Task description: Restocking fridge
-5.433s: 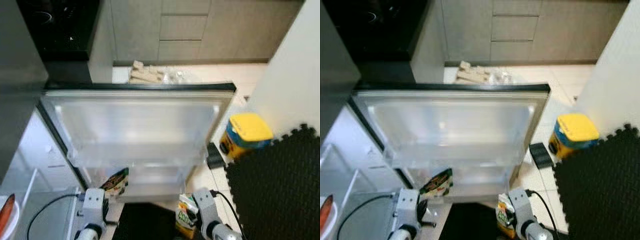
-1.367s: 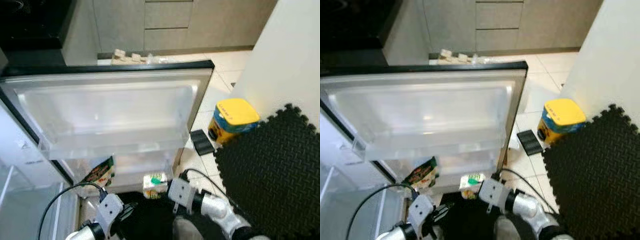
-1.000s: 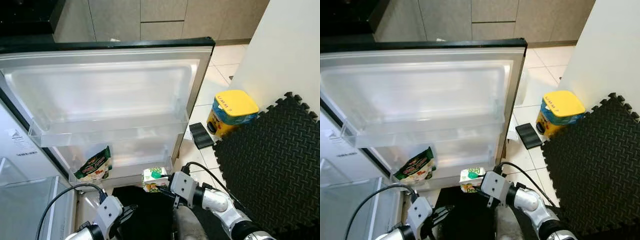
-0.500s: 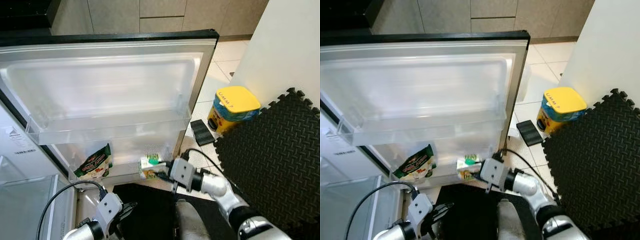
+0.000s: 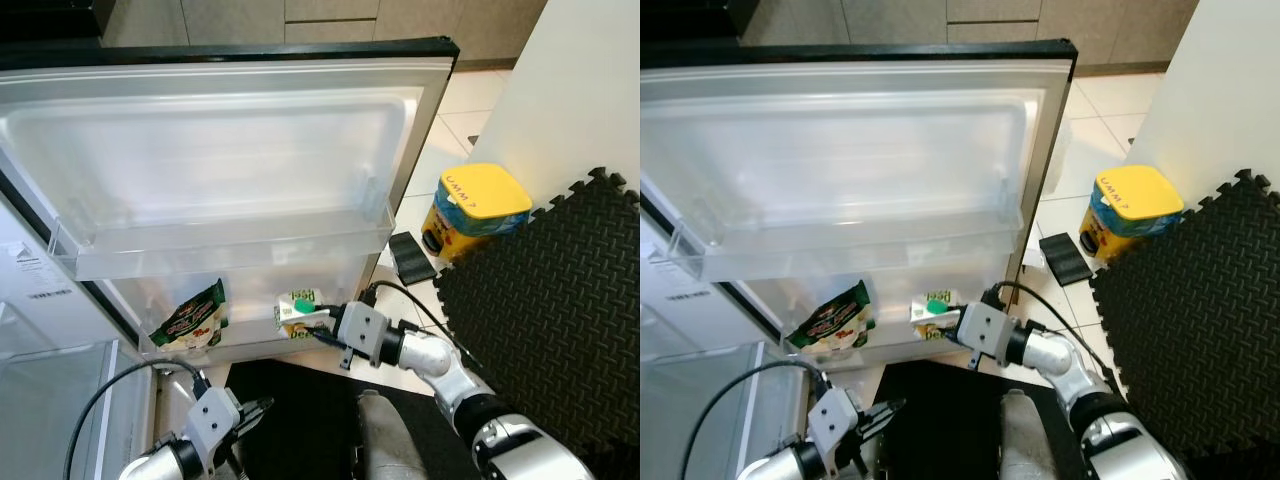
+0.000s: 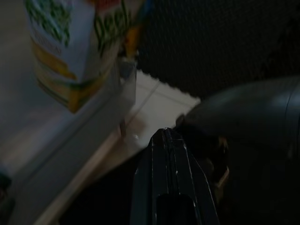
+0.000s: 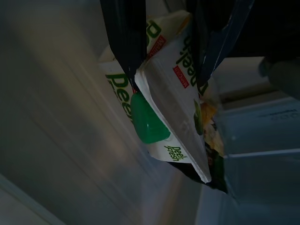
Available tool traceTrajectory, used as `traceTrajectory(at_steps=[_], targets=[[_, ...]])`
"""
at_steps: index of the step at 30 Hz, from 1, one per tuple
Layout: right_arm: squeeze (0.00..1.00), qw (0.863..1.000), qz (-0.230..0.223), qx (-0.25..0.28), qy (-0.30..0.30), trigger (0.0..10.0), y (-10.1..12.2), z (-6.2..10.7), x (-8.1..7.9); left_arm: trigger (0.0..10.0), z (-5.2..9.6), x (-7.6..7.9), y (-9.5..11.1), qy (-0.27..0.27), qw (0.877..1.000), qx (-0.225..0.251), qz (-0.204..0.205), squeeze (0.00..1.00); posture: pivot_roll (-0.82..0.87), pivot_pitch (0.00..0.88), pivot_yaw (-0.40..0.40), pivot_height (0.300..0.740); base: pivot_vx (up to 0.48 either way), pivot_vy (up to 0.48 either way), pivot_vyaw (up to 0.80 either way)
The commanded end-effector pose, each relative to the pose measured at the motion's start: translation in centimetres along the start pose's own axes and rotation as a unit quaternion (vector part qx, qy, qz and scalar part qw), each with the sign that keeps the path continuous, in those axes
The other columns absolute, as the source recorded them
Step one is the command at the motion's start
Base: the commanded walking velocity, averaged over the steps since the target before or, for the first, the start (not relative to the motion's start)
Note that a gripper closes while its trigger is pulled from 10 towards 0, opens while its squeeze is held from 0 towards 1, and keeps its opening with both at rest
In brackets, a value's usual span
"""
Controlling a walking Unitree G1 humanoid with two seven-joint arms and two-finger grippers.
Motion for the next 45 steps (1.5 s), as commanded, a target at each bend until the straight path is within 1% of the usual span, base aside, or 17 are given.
traceTrajectory(at_steps=[1,6,9,12,13,17,22,26,28,29,32,34,35,40,42,43,45], targets=[[0.00,1.000,0.015,0.009,-0.007,10.0,0.5,-0.2,0.7,10.0,0.3,0.2,0.2,-0.012,1.000,-0.004,-0.002,0.00,-0.02,0.185,-0.043,0.628,0.000,0.000,0.00],[0.00,1.000,0.018,0.006,-0.006,10.0,0.6,-0.6,0.9,10.0,0.0,0.3,0.9,-0.018,1.000,0.005,-0.008,0.00,-0.01,0.189,-0.041,0.628,0.000,0.000,0.00],[0.00,1.000,0.019,-0.006,-0.006,10.0,0.3,-0.8,0.8,10.0,-0.1,0.3,1.2,-0.022,1.000,0.007,-0.010,0.00,0.00,0.203,-0.035,0.628,0.000,0.000,0.00],[0.00,0.999,0.011,-0.033,-0.008,10.0,-0.5,-0.8,0.6,10.0,-0.1,0.4,1.6,-0.028,0.999,0.007,-0.013,0.00,0.01,0.212,-0.033,0.628,0.000,0.000,0.00],[0.00,0.999,0.011,-0.033,-0.008,10.0,-0.5,-0.8,0.6,10.0,-0.1,0.4,1.6,-0.028,0.999,0.007,-0.013,0.00,0.01,0.212,-0.033,0.628,0.000,0.000,0.00],[0.00,0.997,-0.036,-0.072,-0.008,10.0,-1.9,-0.9,-0.2,10.0,0.2,0.4,2.0,-0.031,0.999,0.002,-0.013,0.00,0.02,0.224,-0.026,0.628,0.000,0.000,0.00],[0.00,0.995,-0.050,-0.086,-0.013,10.0,-2.3,-1.0,-0.5,10.0,0.4,0.4,2.1,-0.032,0.999,-0.001,-0.014,0.00,0.03,0.227,-0.027,0.628,0.000,0.000,0.00],[0.00,0.994,-0.054,-0.086,-0.032,10.0,-2.2,-1.2,0.0,10.0,0.5,0.4,2.3,-0.032,0.999,-0.002,-0.014,0.00,0.04,0.232,-0.026,0.628,0.000,0.000,0.00],[0.00,0.994,-0.051,-0.085,-0.054,10.0,-2.0,-1.4,0.6,10.0,0.6,0.5,2.4,-0.033,0.999,-0.003,-0.014,0.00,0.04,0.234,-0.025,0.628,0.000,0.000,0.00],[0.00,0.994,-0.051,-0.085,-0.054,10.0,-2.0,-1.4,0.6,10.0,0.6,0.5,2.4,-0.033,0.999,-0.003,-0.014,0.00,0.04,0.234,-0.025,0.628,0.000,0.000,0.00],[0.00,0.992,-0.053,-0.082,-0.080,10.0,-1.7,-1.8,1.5,10.0,0.6,0.5,2.7,-0.037,0.999,-0.003,-0.015,0.00,0.05,0.246,-0.024,0.628,0.000,0.000,0.00],[0.00,0.991,-0.054,-0.083,-0.086,10.0,-1.6,-1.9,1.8,10.0,0.5,0.5,2.8,-0.038,0.999,-0.004,-0.015,0.00,0.05,0.246,-0.024,0.628,0.000,0.000,0.00],[0.00,0.990,-0.055,-0.083,-0.097,10.0,-1.5,-2.0,2.1,10.0,0.5,0.5,2.9,-0.039,0.999,-0.004,-0.016,0.00,0.06,0.249,-0.023,0.628,0.000,0.000,0.00],[0.00,0.988,-0.070,-0.082,-0.109,10.0,-1.4,-2.2,2.5,10.0,0.6,0.4,3.0,-0.043,0.999,-0.007,-0.018,0.00,0.06,0.250,-0.020,0.628,0.000,0.000,0.00],[0.00,0.988,-0.070,-0.081,-0.107,10.0,-1.3,-2.3,2.4,10.0,0.7,0.4,3.0,-0.043,0.999,-0.009,-0.018,0.00,0.06,0.250,-0.018,0.628,0.000,0.000,0.00],[0.00,0.988,-0.081,-0.081,-0.108,10.0,-1.4,-2.3,2.3,10.0,0.7,0.4,2.9,-0.046,0.999,-0.011,-0.018,0.00,0.06,0.250,-0.017,0.628,0.000,0.000,0.00],[0.00,0.987,-0.084,-0.081,-0.109,10.0,-1.5,-2.3,2.2,10.0,0.6,0.5,2.9,-0.047,0.999,-0.013,-0.017,0.00,0.06,0.250,-0.017,0.628,0.000,0.000,0.00]])
Point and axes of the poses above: a point about 5 cm out from each wrist's last joint towards the gripper, its own z axis pointing back from the gripper into the wrist, its own y axis along the axis of the wrist's last joint, x = y × z, the point moved 4 cm from there along -z, pointing out of the wrist towards the gripper, and after that the axes turned 5 degrees about z, right-handed, at the moved point
